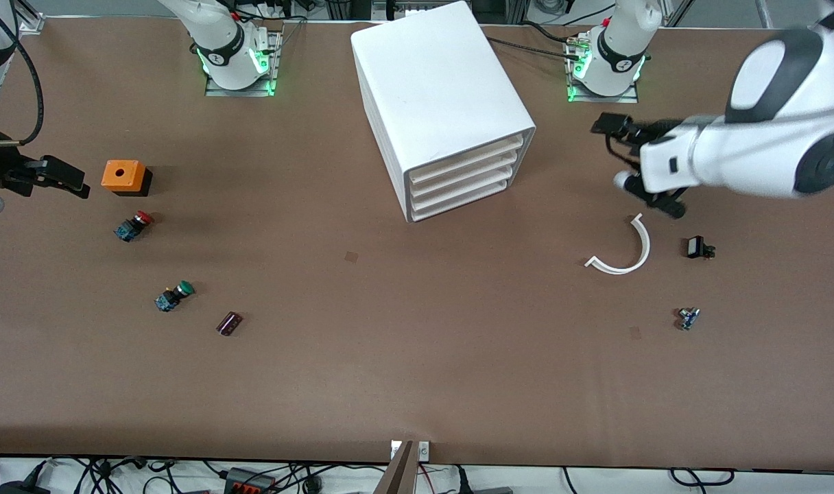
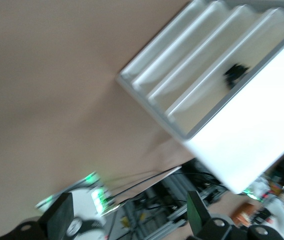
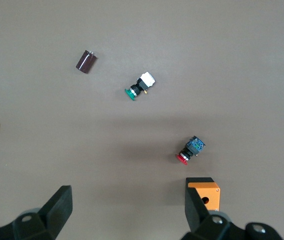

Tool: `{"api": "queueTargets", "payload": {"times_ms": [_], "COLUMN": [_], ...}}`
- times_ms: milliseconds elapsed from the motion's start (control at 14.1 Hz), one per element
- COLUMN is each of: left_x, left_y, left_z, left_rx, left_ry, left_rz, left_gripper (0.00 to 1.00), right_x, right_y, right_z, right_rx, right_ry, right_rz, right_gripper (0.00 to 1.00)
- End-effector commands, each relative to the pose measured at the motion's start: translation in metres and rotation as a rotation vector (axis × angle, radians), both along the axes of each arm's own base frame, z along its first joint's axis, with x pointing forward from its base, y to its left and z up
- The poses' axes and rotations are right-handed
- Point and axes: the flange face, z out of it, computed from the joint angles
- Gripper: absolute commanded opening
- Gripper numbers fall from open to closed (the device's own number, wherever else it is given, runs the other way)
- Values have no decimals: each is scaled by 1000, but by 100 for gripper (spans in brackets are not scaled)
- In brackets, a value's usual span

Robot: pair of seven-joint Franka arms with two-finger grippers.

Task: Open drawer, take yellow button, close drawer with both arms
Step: 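Reach the left gripper to the bottom drawer front of the white cabinet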

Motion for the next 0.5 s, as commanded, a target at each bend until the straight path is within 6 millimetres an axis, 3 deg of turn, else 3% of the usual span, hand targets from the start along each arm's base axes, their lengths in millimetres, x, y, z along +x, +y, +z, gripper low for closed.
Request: {"api": "queueTargets", "payload": {"times_ms": [0, 285, 427], "left_x": [26, 38, 22], "left_y": [-6, -31, -39], "left_z": [-42, -119, -150], "left_rx": [-213, -578, -737], "left_ry": [-13, -77, -118], "left_rz": [-37, -64, -24], "left_gripper": [100, 100, 100], "right_x": [-4, 3, 4], "right_y": [3, 11, 17], "right_z": [2, -4, -6], "right_rx": [-11, -11, -12], "right_ry": [-12, -19, -16], "right_rz": [5, 18, 28], "right_gripper": [100, 100, 100]}}
